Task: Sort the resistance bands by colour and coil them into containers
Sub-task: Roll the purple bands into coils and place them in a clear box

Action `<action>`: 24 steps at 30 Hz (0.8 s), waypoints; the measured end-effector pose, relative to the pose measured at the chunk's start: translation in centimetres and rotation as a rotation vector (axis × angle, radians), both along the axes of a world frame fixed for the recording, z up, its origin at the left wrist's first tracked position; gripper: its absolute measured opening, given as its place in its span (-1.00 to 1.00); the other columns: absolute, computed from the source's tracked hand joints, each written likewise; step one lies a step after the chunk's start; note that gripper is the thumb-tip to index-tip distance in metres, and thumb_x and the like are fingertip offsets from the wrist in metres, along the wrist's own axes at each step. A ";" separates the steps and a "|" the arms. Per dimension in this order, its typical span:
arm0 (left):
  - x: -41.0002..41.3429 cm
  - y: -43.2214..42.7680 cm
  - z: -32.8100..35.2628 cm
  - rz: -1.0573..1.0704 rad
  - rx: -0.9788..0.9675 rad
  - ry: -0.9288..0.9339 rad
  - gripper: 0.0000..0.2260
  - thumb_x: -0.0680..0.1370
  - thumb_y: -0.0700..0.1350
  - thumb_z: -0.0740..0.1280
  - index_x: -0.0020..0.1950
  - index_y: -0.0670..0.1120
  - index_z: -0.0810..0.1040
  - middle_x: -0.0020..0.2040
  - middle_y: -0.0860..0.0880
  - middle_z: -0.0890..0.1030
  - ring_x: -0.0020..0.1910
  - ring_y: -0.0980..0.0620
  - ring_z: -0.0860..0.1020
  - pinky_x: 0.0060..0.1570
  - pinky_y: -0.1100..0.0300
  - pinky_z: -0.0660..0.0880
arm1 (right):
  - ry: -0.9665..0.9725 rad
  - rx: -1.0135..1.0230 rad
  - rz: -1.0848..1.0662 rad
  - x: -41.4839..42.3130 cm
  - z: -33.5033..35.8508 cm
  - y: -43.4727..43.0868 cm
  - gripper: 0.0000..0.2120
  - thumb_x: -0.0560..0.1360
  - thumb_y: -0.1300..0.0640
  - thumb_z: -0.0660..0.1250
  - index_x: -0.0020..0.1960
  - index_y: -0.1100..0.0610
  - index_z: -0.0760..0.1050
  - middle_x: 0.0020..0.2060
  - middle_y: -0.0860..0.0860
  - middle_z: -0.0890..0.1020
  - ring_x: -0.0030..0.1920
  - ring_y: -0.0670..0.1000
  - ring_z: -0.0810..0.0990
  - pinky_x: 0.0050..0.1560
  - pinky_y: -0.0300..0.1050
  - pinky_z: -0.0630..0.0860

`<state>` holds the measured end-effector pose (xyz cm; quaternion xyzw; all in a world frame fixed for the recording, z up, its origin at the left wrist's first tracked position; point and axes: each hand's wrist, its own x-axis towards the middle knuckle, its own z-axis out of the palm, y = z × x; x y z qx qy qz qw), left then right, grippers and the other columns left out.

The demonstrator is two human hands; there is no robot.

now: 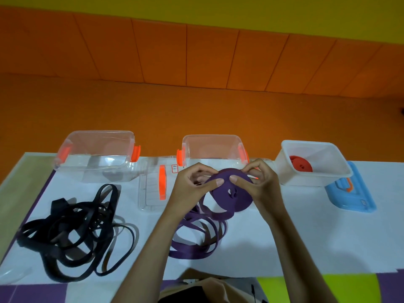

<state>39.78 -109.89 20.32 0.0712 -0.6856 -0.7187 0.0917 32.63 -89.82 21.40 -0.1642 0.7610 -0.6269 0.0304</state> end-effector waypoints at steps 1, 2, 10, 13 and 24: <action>0.0 -0.3 -0.1 -0.014 0.004 -0.019 -0.78 0.47 -0.16 0.63 0.06 -0.03 0.71 0.03 0.03 0.76 0.00 0.00 0.74 -0.03 0.25 0.63 | -0.006 -0.024 -0.024 0.0 0.0 -0.3 -0.68 0.38 0.01 0.67 0.03 -0.12 0.60 0.00 -0.02 0.73 0.06 0.06 0.74 -0.16 0.02 0.74; 0.0 -0.7 -0.2 -0.032 0.002 -0.038 -0.76 0.47 -0.14 0.64 0.08 -0.02 0.70 0.04 0.02 0.76 0.00 0.01 0.74 -0.03 0.24 0.64 | -0.019 -0.048 -0.035 0.1 -0.1 -0.5 -0.69 0.40 0.01 0.65 0.06 -0.19 0.62 0.01 -0.08 0.73 0.07 0.02 0.74 -0.15 0.00 0.74; 0.0 -1.2 -1.0 -0.016 -0.001 -0.074 -0.82 0.44 -0.11 0.66 -0.03 0.01 0.73 -0.05 -0.02 0.77 -0.06 -0.07 0.73 0.03 0.08 0.68 | -0.112 -0.013 0.063 -0.3 -1.0 -0.5 -0.67 0.35 0.05 0.66 -0.03 0.06 0.57 -0.03 0.06 0.75 0.02 0.12 0.76 -0.20 -0.07 0.72; -0.1 -1.2 -1.0 -0.077 0.002 -0.103 -0.84 0.49 -0.11 0.62 0.03 0.03 0.73 0.05 0.01 0.77 -0.02 -0.10 0.74 0.09 0.01 0.68 | -0.033 0.045 0.024 -1.0 -0.6 -0.6 -0.70 0.36 0.09 0.69 -0.03 -0.07 0.61 -0.02 -0.11 0.73 0.04 -0.01 0.73 -0.25 -0.16 0.69; -1.1 -1.1 -1.4 -0.071 0.086 -0.109 -0.84 0.52 -0.14 0.60 0.08 0.01 0.75 0.00 -0.02 0.77 -0.01 -0.01 0.75 -0.03 0.17 0.68 | -0.217 -0.013 0.004 -0.6 -1.4 -1.0 -0.57 0.28 -0.10 0.69 0.02 -0.12 0.54 -0.04 -0.02 0.77 -0.03 0.06 0.77 -0.26 -0.09 0.68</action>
